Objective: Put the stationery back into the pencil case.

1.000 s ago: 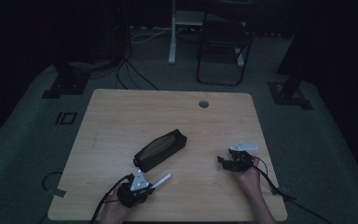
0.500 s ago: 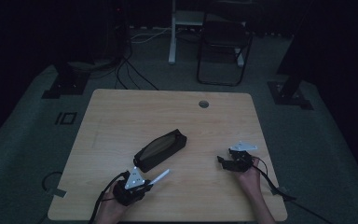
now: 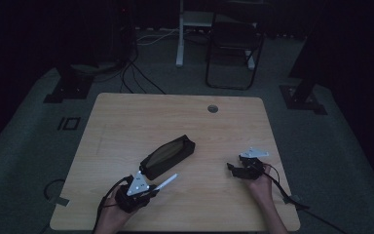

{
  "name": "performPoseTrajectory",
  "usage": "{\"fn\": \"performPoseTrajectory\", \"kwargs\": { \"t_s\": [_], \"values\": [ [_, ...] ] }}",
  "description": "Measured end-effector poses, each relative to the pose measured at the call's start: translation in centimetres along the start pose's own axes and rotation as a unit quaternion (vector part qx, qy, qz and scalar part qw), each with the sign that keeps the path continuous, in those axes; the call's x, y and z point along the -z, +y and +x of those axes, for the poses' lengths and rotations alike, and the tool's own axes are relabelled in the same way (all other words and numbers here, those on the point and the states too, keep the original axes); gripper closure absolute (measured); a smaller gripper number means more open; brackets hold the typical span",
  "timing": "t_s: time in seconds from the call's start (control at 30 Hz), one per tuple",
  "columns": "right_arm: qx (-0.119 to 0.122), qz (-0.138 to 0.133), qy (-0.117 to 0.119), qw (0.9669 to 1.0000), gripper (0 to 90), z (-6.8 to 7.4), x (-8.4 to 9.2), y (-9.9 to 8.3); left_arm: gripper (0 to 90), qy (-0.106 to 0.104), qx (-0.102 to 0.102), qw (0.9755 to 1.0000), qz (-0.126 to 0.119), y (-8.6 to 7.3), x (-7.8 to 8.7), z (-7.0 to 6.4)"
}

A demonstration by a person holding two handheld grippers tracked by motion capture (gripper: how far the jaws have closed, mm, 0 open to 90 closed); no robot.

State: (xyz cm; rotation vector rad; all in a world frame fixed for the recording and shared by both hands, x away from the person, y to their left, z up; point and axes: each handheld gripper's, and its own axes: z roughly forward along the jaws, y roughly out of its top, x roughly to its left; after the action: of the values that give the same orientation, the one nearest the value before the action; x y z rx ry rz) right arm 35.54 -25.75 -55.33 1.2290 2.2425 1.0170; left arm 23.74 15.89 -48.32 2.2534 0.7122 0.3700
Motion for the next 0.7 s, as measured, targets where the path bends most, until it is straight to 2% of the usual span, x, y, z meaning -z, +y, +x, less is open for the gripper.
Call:
{"fn": "performPoseTrajectory", "kwargs": {
  "t_s": [0.27,0.7],
  "values": [
    [0.0,0.0,0.0,1.0,32.7,0.0,0.0,0.0,78.9,-0.005,-0.006,0.9999,-0.011,0.6,0.9,-0.1],
    [0.0,0.0,0.0,1.0,32.7,0.0,0.0,0.0,78.9,0.0,-0.02,0.9995,-0.023,1.9,2.5,-0.1]
  ]
}}
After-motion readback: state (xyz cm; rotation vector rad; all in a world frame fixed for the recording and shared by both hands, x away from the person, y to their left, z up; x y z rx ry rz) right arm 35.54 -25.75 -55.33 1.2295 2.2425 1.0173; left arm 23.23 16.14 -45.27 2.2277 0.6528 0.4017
